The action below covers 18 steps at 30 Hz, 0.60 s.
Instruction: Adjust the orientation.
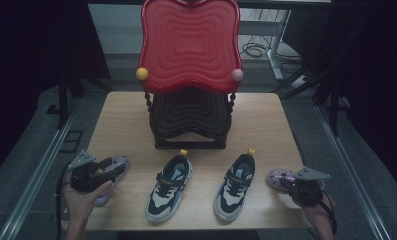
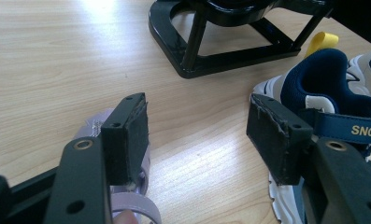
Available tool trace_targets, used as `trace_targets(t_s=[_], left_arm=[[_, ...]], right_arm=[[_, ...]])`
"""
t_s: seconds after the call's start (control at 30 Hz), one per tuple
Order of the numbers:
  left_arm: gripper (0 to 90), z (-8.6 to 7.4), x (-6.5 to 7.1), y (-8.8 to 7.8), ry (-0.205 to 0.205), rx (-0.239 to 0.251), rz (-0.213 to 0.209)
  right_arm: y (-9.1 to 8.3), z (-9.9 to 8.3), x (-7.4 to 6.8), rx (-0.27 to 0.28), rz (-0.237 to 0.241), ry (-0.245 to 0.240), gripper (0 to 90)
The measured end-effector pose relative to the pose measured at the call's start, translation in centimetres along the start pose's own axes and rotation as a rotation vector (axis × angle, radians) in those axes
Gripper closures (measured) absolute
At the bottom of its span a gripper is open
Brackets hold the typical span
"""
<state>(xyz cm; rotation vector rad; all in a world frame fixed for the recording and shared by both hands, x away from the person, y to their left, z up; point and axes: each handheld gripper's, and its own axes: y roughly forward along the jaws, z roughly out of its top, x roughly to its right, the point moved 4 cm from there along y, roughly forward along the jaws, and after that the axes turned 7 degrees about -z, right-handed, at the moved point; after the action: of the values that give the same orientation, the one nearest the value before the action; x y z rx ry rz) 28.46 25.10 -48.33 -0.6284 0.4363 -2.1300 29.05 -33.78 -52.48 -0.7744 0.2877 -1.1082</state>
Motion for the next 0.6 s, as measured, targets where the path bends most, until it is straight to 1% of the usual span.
trace_targets(t_s=[0.07, 0.17, 0.23, 0.3, 0.33, 0.37, 0.6], left_arm=[[39.0, 0.0, 0.0, 0.1, 0.0, -0.003, -0.002], [38.9, 0.0, 0.1, 0.1, 0.0, -0.005, -0.002], [38.9, 0.0, 0.0, 0.0, 0.0, -0.005, -0.001], [38.9, 0.0, 0.0, 0.0, 0.0, -0.004, -0.001], [38.9, 0.0, 0.0, 0.0, 0.001, -0.004, -0.001], [38.8, 0.0, 0.0, 0.0, 0.002, -0.004, -0.001], [38.6, -0.1, 0.0, 0.1, 0.004, -0.011, -0.003]], right_arm=[[0.3, 0.3, -0.2, -0.009, -0.017, -0.003, 89.9], [0.8, 1.0, -0.4, -0.037, -0.049, -0.022, 89.9], [1.1, 1.4, -0.5, -0.053, -0.07, -0.027, 89.9], [1.2, 1.6, -0.5, -0.06, -0.078, -0.028, 89.9], [1.5, 2.0, -0.5, -0.067, -0.103, -0.034, 89.9], [1.6, 2.1, -0.5, -0.07, -0.11, -0.036, 89.9], [2.3, 2.7, -0.5, -0.083, -0.117, -0.021, 89.9]])
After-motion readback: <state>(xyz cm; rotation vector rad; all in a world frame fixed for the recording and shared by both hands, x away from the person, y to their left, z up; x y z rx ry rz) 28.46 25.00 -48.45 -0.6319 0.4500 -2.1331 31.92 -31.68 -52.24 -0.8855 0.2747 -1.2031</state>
